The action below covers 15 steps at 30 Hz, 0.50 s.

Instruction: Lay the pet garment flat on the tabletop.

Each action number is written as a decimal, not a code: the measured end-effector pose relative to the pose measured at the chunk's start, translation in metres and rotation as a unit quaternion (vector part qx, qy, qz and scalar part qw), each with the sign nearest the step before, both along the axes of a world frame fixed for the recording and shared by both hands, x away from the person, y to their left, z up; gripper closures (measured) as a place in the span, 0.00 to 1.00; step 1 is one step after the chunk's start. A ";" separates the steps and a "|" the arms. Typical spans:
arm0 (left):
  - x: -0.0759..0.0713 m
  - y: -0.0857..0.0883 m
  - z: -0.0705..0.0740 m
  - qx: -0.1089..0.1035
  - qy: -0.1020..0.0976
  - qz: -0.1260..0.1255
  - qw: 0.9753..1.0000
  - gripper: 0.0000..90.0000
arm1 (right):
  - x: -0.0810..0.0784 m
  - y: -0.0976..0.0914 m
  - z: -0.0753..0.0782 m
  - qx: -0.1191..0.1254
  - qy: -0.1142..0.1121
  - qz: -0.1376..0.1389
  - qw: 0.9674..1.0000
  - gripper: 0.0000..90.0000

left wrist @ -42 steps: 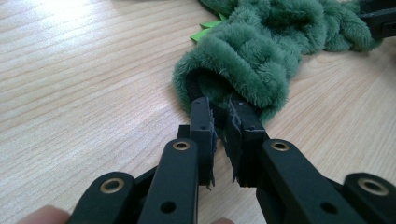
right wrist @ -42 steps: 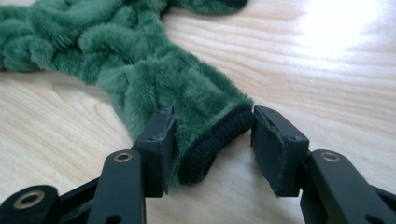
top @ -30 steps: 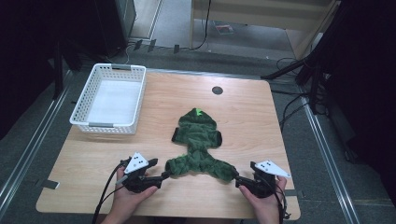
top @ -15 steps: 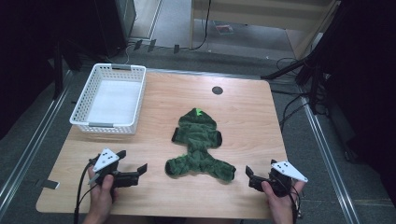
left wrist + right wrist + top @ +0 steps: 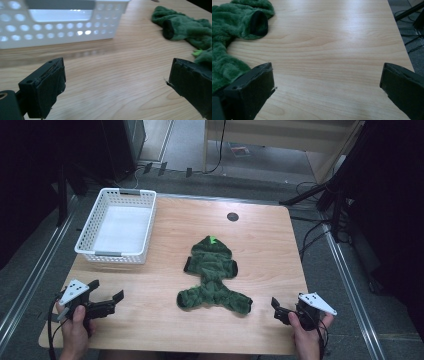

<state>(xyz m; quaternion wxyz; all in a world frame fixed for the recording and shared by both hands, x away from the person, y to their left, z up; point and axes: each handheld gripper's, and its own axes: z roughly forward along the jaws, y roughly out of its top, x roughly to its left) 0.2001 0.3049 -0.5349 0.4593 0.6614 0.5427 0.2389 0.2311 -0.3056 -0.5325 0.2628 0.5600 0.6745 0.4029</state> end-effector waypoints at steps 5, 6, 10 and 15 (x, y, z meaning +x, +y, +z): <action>-0.004 0.029 -0.003 -0.001 0.007 0.034 0.999 0.01 | 0.000 -0.007 -0.004 0.000 0.007 -0.007 1.000 0.00; -0.005 0.035 -0.004 -0.001 0.009 0.040 0.999 0.01 | 0.000 -0.008 -0.004 0.001 0.008 -0.009 1.000 0.00; -0.009 0.058 -0.006 0.000 0.013 0.063 0.998 0.01 | -0.001 -0.013 -0.005 0.002 0.008 -0.012 1.000 0.00; -0.012 0.082 -0.011 -0.012 0.020 0.082 0.996 0.01 | -0.002 -0.017 -0.008 0.000 0.009 -0.016 1.000 0.00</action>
